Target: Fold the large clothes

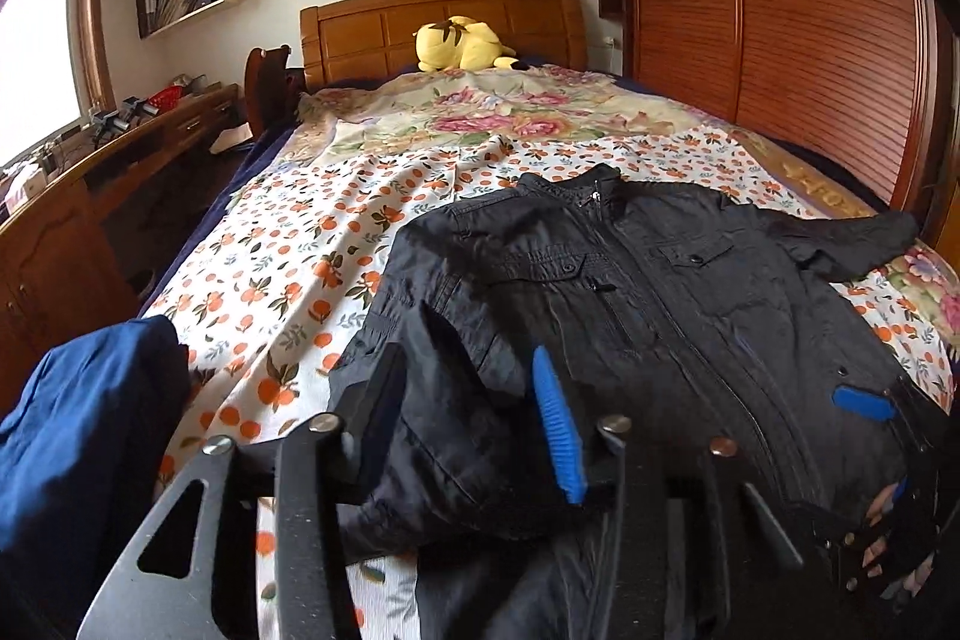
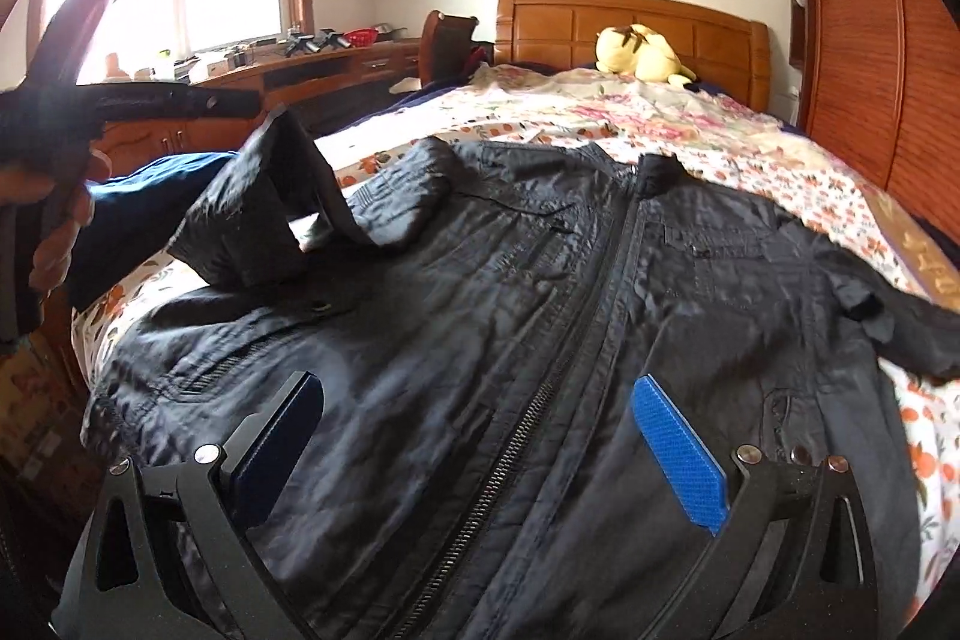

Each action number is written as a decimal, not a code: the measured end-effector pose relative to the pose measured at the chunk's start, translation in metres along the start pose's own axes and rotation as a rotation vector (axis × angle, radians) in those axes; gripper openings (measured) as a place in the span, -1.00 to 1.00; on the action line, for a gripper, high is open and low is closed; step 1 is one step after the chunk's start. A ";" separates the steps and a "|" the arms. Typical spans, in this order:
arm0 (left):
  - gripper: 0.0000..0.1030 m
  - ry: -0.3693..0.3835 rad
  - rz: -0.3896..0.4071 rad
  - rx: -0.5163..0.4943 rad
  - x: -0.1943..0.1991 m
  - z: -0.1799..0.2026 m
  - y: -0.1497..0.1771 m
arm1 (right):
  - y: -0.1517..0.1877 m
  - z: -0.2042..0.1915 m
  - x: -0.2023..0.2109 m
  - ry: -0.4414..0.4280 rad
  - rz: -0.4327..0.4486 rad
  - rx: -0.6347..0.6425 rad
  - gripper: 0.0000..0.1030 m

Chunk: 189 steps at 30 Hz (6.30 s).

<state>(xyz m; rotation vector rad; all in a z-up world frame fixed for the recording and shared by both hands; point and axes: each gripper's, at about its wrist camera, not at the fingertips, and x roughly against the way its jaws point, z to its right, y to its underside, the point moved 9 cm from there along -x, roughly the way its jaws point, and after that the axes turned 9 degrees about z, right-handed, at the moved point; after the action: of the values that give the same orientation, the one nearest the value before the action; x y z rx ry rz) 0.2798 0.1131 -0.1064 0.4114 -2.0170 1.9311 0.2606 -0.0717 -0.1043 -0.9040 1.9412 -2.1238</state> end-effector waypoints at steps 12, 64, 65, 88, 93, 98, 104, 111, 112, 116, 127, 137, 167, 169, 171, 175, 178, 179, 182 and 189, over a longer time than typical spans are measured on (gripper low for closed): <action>0.57 -0.067 0.042 0.104 0.074 -0.063 0.041 | -0.022 -0.055 -0.022 -0.091 -0.011 0.068 1.00; 0.57 0.011 0.045 0.118 0.065 0.035 0.076 | 0.041 0.129 -0.010 0.124 -0.034 0.003 0.15; 0.57 0.009 0.043 0.121 0.064 0.034 0.077 | 0.041 0.114 -0.003 0.120 -0.024 0.014 0.22; 0.57 0.017 0.040 0.165 0.079 0.032 0.093 | 0.055 0.058 -0.022 0.047 -0.013 0.188 0.49; 0.57 0.023 0.033 0.156 0.077 0.035 0.095 | 0.076 0.066 -0.067 0.029 -0.141 0.189 0.49; 0.57 0.025 0.034 0.161 0.078 0.035 0.096 | 0.088 0.083 -0.097 0.050 -0.232 0.183 0.49; 0.57 0.026 0.032 0.161 0.079 0.035 0.096 | 0.082 0.093 -0.105 0.023 -0.257 0.128 -0.18; 0.57 0.030 0.039 0.165 0.084 0.037 0.094 | 0.058 0.098 -0.074 -0.048 -0.225 0.081 -0.71; 0.57 0.031 0.040 0.165 0.084 0.037 0.093 | 0.051 0.096 -0.066 -0.064 -0.209 0.069 -0.74; 0.57 0.037 0.046 0.158 0.086 0.041 0.090 | 0.025 0.087 -0.032 -0.134 -0.150 0.029 -0.77; 0.57 0.058 0.032 0.126 0.069 0.055 0.084 | 0.039 0.157 -0.038 -0.006 -0.169 -0.061 -0.77; 0.57 0.077 0.015 0.053 0.020 0.089 0.064 | 0.056 0.248 -0.060 0.281 -0.116 -0.024 -0.26; 0.57 0.184 0.067 0.044 -0.106 0.177 0.018 | 0.096 0.289 -0.108 0.219 -0.208 -0.080 -0.02; 0.57 0.186 0.077 0.058 -0.104 0.175 0.018 | 0.096 0.289 -0.107 0.220 -0.206 -0.080 -0.02; 0.57 0.187 0.091 0.065 -0.102 0.174 0.018 | 0.095 0.289 -0.105 0.228 -0.197 -0.079 -0.02; 0.57 0.193 0.098 0.085 -0.102 0.170 0.019 | 0.085 0.294 -0.091 0.243 -0.154 -0.105 -0.02; 0.57 0.197 0.100 0.094 -0.102 0.169 0.020 | 0.075 0.302 -0.071 0.259 -0.117 -0.098 -0.01; 0.57 0.198 0.101 0.094 -0.102 0.170 0.020 | 0.072 0.307 -0.064 0.275 -0.108 -0.086 -0.01; 0.57 0.198 0.100 0.092 -0.102 0.170 0.020 | 0.068 0.333 -0.040 0.338 -0.091 -0.070 -0.01; 0.57 0.196 0.103 0.092 -0.101 0.171 0.021 | 0.070 0.415 0.011 0.485 -0.126 -0.134 0.02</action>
<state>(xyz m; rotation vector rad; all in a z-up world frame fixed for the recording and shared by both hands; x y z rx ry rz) 0.3581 -0.0577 -0.1740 0.1345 -1.8626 2.0437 0.4392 -0.4480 -0.1684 -0.5769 2.3231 -2.4944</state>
